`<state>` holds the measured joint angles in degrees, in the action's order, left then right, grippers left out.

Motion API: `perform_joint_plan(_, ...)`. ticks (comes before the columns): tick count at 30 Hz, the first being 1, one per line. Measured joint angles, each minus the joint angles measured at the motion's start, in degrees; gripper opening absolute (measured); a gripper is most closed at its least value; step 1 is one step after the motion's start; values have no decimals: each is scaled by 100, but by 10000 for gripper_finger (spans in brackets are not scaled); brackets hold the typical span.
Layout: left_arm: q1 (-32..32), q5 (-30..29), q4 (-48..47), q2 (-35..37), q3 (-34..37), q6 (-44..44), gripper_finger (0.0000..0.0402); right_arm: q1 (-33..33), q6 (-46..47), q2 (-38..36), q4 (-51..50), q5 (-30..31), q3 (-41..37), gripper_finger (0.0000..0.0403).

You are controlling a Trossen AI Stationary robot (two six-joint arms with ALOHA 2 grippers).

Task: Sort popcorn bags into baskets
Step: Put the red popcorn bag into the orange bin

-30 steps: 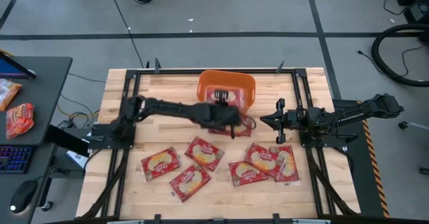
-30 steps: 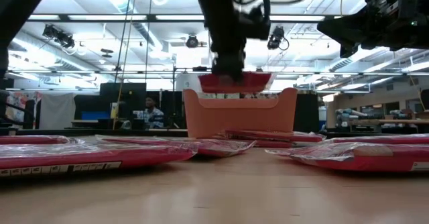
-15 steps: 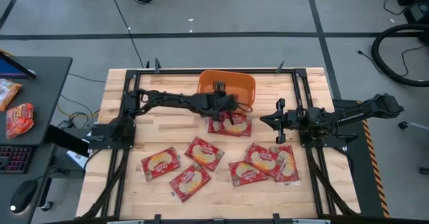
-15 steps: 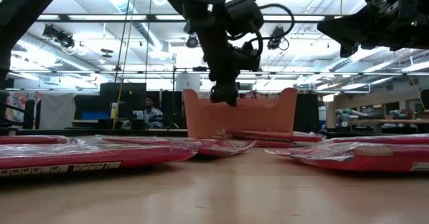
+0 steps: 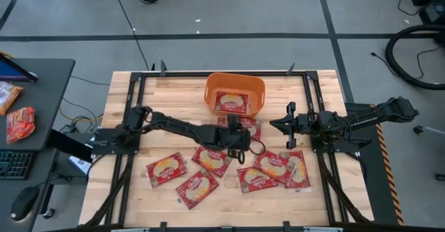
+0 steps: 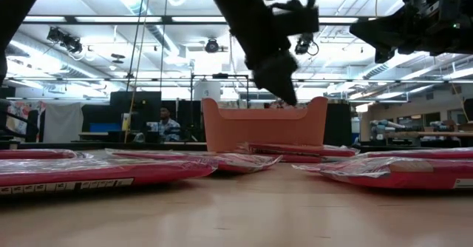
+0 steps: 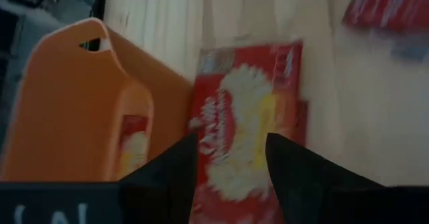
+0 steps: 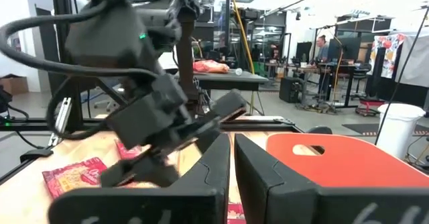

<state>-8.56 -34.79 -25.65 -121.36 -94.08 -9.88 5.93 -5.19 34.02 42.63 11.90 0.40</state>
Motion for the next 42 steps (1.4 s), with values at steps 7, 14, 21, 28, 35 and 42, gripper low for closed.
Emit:
perform_joint_plan(7,-251,-614,1151,-603,0,13,178,0,2,0,21,0,-2,27)
perform_joint_plan(14,-310,-722,1315,-1035,-299,17,209,0,-84,0,20,-1,-2,27)
perform_joint_plan(21,-208,-626,1456,-1495,-492,-727,230,0,-61,0,20,-3,-2,27)
perform_joint_plan(28,-114,-631,1633,-1606,-507,-1027,231,0,-71,0,15,-4,-2,27)
perform_joint_plan(35,19,-497,1563,-1641,-520,-998,194,0,-74,-1,15,-4,-2,27)
perform_joint_plan(42,27,-497,1444,-1619,-511,-920,86,0,-79,0,15,-6,-2,27)
